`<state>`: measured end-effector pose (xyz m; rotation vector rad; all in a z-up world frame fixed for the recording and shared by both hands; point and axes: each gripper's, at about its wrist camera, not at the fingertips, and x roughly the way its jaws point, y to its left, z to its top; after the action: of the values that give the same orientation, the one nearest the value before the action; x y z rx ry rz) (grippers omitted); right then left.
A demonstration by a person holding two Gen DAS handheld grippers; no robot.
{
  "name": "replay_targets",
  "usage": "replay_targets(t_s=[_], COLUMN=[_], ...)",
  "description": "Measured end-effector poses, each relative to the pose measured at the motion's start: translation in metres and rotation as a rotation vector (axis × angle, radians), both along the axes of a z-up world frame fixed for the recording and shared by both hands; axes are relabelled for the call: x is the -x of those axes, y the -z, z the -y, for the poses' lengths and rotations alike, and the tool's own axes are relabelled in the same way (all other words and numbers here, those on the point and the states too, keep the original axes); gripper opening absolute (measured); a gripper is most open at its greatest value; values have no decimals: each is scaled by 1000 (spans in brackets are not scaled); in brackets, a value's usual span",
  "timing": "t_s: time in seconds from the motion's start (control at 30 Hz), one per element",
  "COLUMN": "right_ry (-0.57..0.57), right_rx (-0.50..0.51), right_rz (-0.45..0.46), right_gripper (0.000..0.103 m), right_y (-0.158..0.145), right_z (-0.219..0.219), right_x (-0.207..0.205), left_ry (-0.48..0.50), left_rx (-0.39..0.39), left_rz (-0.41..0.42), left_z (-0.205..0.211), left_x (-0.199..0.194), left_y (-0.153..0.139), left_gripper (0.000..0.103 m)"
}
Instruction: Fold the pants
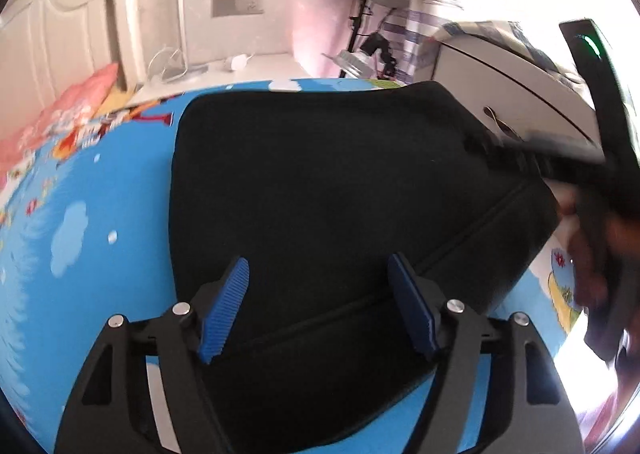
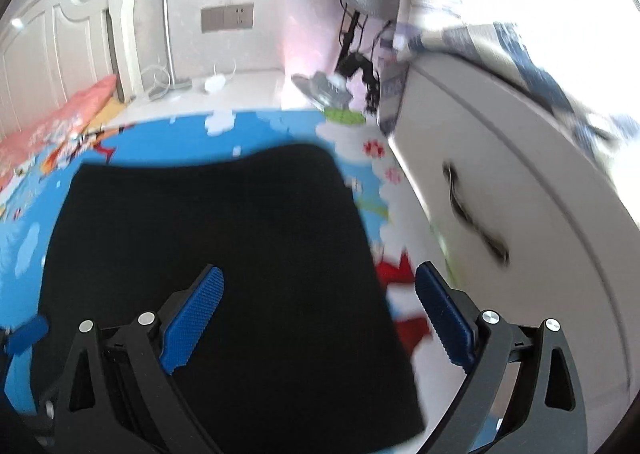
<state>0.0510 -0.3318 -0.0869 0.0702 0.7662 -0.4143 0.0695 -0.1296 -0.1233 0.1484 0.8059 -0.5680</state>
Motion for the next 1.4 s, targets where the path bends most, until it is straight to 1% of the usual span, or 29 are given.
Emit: replay_targets(t_s=[0.07,0.13,0.2,0.27,0.33,0.4,0.5,0.57,0.63,0.7,0.8,0.9,1.0,1.1,1.2,1.3,1.4], right_ry=[11,16,24,25,22,22,25,30,36,41,49,48,39,38,35,32,29], right_rx=[-26,-4,-60,-95,-93,-91,-99,-106,-104,-98,-97,-86,-80,-72,-59,-54,-50], right_rz=[-49,-54,-45,-46,-44,-40,-36,-34,-29,-20,1,23,41,54,68,72,79], right_gripper=[93,95,96,96,97,97,97,97,97,97,97,97,97,97,97,97,97], right_y=[15,24,28,30,31,31,30,27,23,17,6,-5,-14,-23,-29,-32,-35], right_z=[-2,-3,3,7,6,5,4,4,3,0,-4,-9,-17,-21,-23,-25,-26], right_x=[7,12,14,13,14,14,16,19,24,32,45,57,68,76,81,82,83], left_ry=[-33,-39,-60,-86,-72,-54,-65,-49,-56,-68,-69,-72,-48,-49,-43,-51,-56], left_rx=[-1,-12,-33,-72,-105,-142,-184,-171,-158,-124,-69,-40,-10,4,46,48,56], left_rz=[-29,-43,-34,18,118,173,257,246,222,213,170,142,115,134,118,138,140], left_z=[0,0,2,5,11,17,23,24,21,14,5,1,0,-2,-6,-7,-10], left_x=[-6,-7,-7,-3,7,13,20,22,21,23,25,28,33,41,44,47,48], left_y=[0,-1,-1,-7,-16,-22,-31,-37,-42,-47,-51,-55,-58,-66,-73,-77,-81], left_gripper=[86,89,92,97,101,101,101,101,101,101,101,101,101,101,101,101,101])
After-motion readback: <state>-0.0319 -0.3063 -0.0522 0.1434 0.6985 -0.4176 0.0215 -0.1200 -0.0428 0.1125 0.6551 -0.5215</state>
